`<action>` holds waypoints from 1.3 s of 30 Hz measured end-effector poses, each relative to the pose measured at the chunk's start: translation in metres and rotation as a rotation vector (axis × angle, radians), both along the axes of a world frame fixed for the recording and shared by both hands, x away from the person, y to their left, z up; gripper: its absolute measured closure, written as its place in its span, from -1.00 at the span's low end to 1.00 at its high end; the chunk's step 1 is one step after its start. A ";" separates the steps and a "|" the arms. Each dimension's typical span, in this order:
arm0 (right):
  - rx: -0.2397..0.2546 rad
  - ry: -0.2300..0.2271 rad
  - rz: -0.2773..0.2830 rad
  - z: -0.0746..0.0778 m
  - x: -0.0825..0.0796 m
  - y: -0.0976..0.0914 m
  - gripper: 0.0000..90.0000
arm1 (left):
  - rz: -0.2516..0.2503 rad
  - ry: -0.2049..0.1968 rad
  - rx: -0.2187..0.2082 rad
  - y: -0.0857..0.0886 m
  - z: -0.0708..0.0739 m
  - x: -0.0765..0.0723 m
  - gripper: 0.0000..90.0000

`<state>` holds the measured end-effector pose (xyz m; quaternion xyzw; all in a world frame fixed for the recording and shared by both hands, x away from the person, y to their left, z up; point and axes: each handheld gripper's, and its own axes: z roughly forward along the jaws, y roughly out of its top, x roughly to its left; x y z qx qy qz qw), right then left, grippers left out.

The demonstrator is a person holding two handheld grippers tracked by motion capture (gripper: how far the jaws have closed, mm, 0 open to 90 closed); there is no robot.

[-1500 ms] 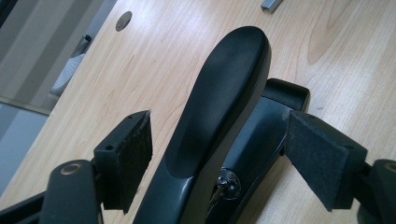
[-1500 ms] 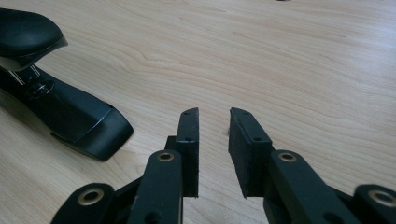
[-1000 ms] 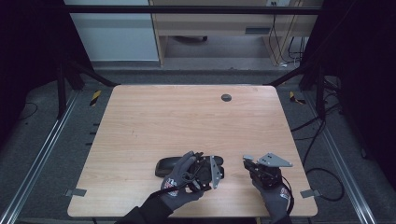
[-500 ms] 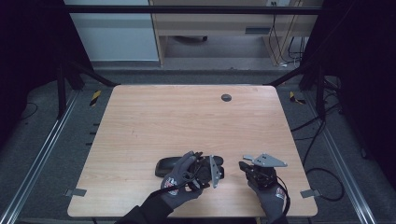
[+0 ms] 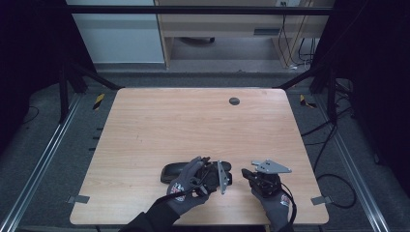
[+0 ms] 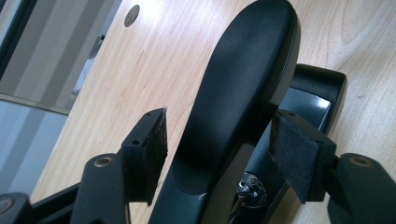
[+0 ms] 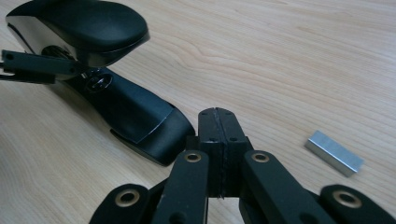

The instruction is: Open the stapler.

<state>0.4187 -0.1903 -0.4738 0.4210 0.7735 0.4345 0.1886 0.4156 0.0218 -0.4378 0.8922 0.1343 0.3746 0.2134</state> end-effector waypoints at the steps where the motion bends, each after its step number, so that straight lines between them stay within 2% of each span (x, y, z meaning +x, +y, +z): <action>1: 0.003 0.004 0.006 -0.001 0.000 0.002 1.00 | -0.002 -0.001 0.011 0.000 0.000 0.000 -0.13; 8: 0.023 0.020 0.023 -0.005 0.001 0.007 1.00 | -0.005 -0.006 0.010 0.000 -0.001 0.001 -0.04; 17: 0.013 0.035 0.041 -0.010 0.002 0.019 1.00 | -0.016 -0.014 0.029 -0.001 -0.001 0.000 0.04; 22: 0.033 0.052 0.046 -0.014 0.004 0.025 1.00 | -0.018 -0.018 0.035 -0.001 -0.002 0.000 0.05; 39: 0.010 0.064 0.073 -0.021 0.006 0.041 1.00 | -0.020 -0.023 0.038 0.000 -0.002 -0.001 0.06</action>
